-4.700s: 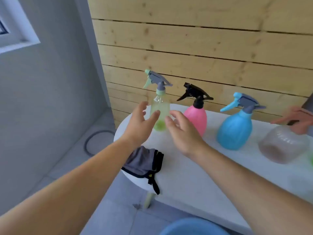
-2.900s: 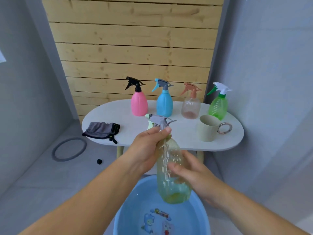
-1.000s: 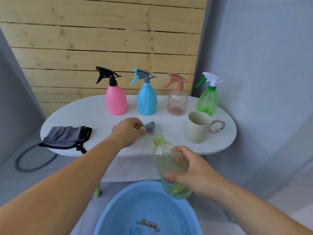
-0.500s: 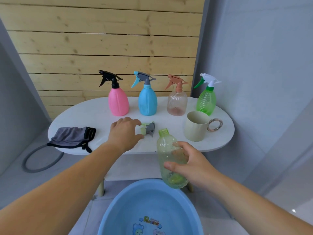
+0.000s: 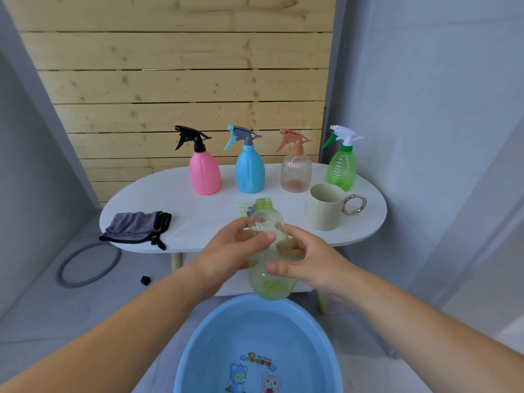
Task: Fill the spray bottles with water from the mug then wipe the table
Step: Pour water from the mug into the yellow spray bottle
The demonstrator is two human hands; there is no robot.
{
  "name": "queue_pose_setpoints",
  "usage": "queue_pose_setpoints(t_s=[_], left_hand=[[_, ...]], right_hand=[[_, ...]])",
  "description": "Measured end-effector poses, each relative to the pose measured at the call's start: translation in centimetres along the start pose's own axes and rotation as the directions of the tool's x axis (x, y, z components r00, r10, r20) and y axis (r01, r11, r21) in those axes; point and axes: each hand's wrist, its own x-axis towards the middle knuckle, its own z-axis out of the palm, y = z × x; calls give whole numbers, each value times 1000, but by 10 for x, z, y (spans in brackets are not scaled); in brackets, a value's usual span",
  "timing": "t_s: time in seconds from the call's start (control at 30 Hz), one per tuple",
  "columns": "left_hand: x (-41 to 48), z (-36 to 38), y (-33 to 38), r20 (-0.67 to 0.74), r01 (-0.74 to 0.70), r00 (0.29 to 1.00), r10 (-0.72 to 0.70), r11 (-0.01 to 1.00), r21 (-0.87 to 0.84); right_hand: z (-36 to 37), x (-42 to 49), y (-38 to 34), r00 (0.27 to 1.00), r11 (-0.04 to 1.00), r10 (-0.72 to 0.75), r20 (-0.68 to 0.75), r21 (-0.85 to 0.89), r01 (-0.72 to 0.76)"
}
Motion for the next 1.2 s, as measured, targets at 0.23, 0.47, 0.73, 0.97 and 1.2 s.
queue_pose_setpoints(t_s=[0.23,0.47,0.73,0.97,1.2], left_hand=[[-8,-4,-22,-68,34,997,-31,999,43],[2,13,-47,25,39,999,-43,989,143],[9,12,-50,-3,44,999,-44,982,181],[-15,5,-39,-34,29,999,-23,978,209],[-53,-17,-40,26,96,993,-112,934,344]], right_hand=[[-72,37,-10,750,997,14,-661,-49,-62],[-127,69,18,759,969,156,-633,-52,-242],[-139,78,43,777,912,70,-625,-275,-304],[-122,28,11,892,975,221,-393,64,-213],[-62,-24,4,915,873,386,-116,367,-322]])
